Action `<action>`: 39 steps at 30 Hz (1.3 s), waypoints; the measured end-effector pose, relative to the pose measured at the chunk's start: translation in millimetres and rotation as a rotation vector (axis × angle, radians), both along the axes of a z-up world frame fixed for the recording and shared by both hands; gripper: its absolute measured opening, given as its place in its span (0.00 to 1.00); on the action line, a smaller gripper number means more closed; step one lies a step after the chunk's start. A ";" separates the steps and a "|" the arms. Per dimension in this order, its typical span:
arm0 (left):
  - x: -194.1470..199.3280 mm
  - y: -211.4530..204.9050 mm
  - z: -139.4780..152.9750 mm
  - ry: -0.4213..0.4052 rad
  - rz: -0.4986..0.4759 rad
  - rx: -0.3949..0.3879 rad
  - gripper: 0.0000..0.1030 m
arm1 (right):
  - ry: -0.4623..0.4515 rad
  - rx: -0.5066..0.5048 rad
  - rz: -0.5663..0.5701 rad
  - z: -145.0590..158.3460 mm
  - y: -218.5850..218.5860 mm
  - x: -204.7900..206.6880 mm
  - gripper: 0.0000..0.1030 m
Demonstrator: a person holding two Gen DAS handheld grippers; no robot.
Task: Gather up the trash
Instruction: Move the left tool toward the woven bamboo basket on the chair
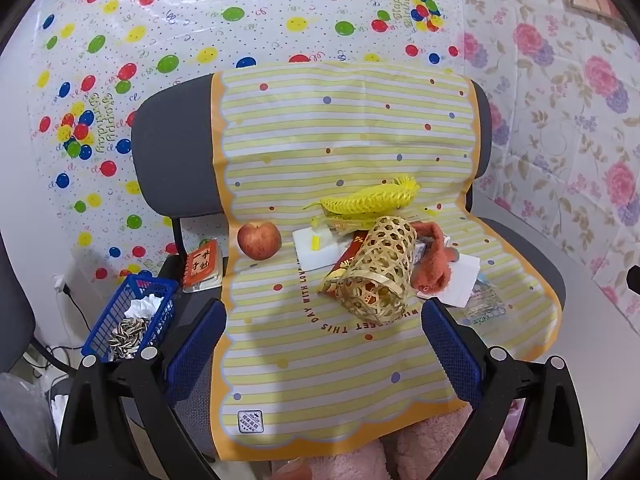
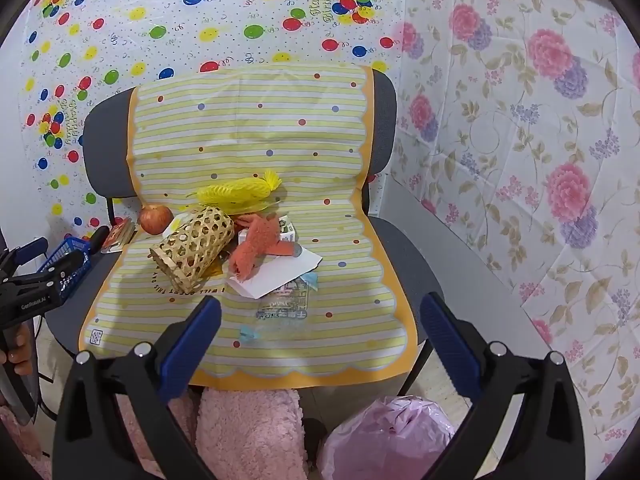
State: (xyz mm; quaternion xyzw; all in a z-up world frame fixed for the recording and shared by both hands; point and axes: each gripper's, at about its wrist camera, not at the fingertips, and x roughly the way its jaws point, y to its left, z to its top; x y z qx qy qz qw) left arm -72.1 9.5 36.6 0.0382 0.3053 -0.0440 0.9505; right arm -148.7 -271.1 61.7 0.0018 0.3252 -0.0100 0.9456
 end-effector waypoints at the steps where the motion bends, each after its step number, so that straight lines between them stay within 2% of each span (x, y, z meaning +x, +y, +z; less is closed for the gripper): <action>1: 0.0 0.1 -0.1 0.001 0.000 0.001 0.94 | -0.002 -0.004 -0.004 -0.6 3.2 -3.2 0.94; 12: 1.1 2.6 0.6 0.001 0.002 0.000 0.94 | 0.000 -0.009 0.005 4.9 0.5 1.8 0.94; 16: 1.2 2.9 0.5 0.002 0.000 0.001 0.94 | -0.006 -0.006 0.006 -4.6 -1.5 4.6 0.94; 39: 3.4 7.2 0.3 0.003 0.004 0.001 0.94 | 0.001 -0.003 0.000 -5.8 1.1 4.2 0.94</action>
